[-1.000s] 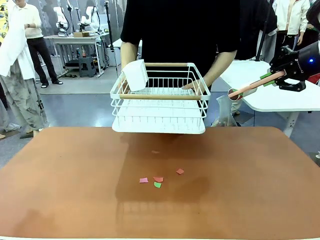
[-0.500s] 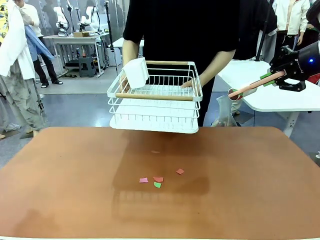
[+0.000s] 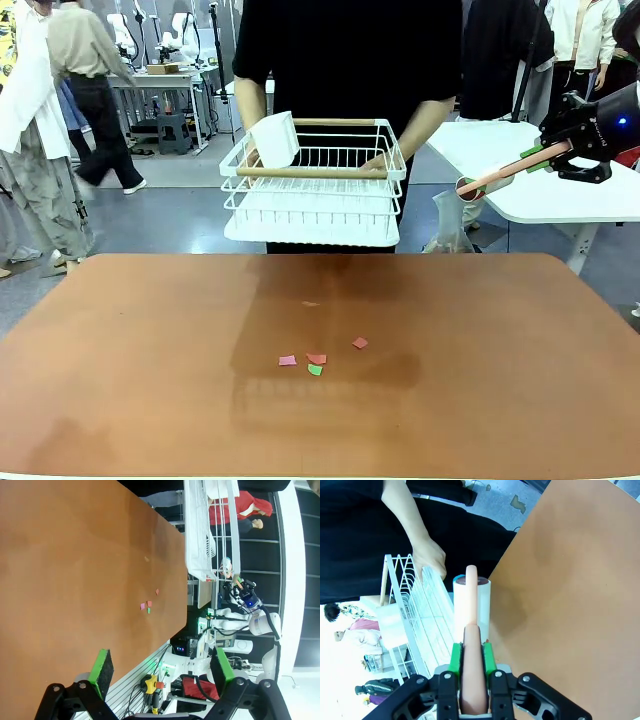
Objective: Clean the table.
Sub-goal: Clean the table with the Lint Roller when the human lifts the Dish drying rack.
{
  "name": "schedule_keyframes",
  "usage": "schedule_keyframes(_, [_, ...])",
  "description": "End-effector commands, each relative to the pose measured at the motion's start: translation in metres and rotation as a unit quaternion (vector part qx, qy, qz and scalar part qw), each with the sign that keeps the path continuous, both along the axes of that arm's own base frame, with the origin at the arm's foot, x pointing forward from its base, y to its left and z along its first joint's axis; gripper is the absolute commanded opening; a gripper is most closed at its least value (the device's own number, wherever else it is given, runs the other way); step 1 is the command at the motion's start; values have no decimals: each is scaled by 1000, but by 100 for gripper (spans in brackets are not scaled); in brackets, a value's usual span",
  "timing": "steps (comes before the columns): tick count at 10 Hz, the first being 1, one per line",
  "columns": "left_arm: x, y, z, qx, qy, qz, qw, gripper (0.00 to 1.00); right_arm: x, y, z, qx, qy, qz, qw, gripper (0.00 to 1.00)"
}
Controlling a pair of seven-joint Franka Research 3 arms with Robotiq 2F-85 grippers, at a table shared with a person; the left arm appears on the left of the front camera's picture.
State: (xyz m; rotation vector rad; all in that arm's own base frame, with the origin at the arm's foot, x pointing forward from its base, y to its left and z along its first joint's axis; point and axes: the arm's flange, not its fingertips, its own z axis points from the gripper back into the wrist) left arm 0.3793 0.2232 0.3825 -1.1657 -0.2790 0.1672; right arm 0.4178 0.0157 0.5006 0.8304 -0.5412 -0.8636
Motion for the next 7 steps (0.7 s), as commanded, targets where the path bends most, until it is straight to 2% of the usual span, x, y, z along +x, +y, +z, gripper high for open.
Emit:
schedule_keyframes(1, [-1, 2, 3, 4, -4, 4, 1000, 100, 0, 0, 0, 0, 0, 0, 1000, 22])
schedule_keyframes(3, [-1, 2, 3, 4, -4, 4, 1000, 100, 2, -3, 13, -63, 48, 88, 993, 22])
schedule_keyframes(4, [-1, 2, 3, 4, -4, 4, 1000, 100, 9, -10, 16, -85, 84, 141, 983, 22])
schedule_keyframes(5, [-1, 2, 3, 4, -4, 4, 1000, 100, 17, -11, 9, -91, 125, 201, 967, 22])
schedule_keyframes(7, [-1, 2, 3, 4, -4, 4, 1000, 100, 40, -2, -24, -58, 139, 249, 957, 22])
